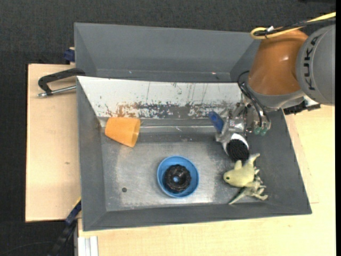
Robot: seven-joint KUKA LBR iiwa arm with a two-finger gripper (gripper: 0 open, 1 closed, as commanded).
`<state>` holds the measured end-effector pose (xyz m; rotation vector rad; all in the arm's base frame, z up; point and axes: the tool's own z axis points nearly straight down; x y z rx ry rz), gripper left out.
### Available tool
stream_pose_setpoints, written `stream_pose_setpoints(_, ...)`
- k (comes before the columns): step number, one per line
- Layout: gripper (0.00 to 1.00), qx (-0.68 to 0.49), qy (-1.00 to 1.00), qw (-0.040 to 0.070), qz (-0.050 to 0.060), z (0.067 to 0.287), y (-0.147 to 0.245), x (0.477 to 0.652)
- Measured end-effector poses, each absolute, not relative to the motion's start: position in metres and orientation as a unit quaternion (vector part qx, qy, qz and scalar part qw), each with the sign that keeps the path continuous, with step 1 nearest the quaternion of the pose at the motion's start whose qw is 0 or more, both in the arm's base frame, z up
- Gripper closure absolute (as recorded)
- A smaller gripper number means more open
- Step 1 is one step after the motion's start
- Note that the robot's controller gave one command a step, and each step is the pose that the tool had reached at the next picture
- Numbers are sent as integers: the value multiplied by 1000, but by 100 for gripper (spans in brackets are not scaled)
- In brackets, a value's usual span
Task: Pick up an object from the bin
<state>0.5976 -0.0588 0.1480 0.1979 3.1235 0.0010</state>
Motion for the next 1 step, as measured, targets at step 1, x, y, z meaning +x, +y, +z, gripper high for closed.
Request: stream_pose_setpoints(1,100,63,998,5,0,199,-58,600)
